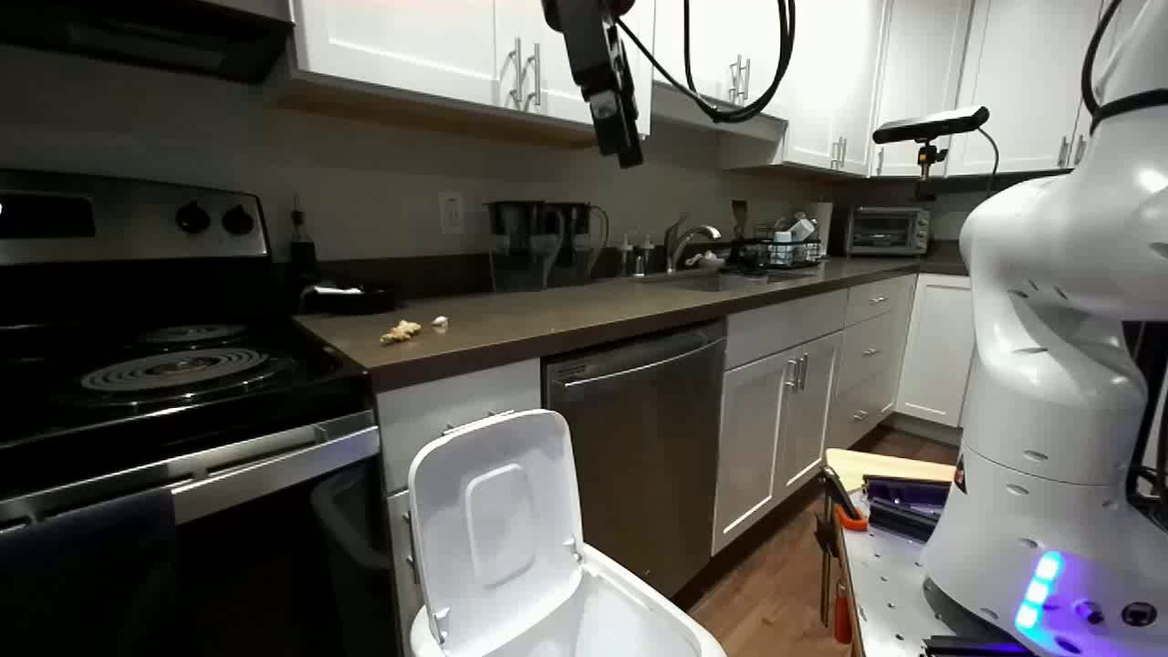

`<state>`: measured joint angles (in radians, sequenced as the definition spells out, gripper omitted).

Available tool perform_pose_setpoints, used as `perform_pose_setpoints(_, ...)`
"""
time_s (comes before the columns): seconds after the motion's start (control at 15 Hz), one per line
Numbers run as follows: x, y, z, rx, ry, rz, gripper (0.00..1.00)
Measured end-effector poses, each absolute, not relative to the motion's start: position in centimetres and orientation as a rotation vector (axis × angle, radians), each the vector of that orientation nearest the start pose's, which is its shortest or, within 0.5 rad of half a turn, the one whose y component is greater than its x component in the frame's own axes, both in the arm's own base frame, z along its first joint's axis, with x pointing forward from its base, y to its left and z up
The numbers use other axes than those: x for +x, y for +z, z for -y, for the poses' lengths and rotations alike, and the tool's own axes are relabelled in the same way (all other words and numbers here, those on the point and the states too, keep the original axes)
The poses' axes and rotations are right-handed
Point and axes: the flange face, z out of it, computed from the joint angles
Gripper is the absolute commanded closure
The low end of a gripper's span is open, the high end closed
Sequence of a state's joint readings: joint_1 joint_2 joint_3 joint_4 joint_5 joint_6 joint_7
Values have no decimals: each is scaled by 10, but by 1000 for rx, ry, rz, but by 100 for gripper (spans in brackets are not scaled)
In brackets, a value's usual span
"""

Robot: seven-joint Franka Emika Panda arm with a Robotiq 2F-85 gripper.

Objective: Throw the object into the open bin

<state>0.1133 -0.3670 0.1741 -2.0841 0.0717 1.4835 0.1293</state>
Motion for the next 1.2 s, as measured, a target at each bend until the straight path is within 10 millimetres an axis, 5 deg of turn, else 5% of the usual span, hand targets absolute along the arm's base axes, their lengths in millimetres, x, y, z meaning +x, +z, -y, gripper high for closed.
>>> perform_pose_setpoints(0.73, 396, 556, -134, -3150, 371, 211, 0)
perform_pose_setpoints(1.2, 447, 597, -59, -3141, 233, -10, 0)
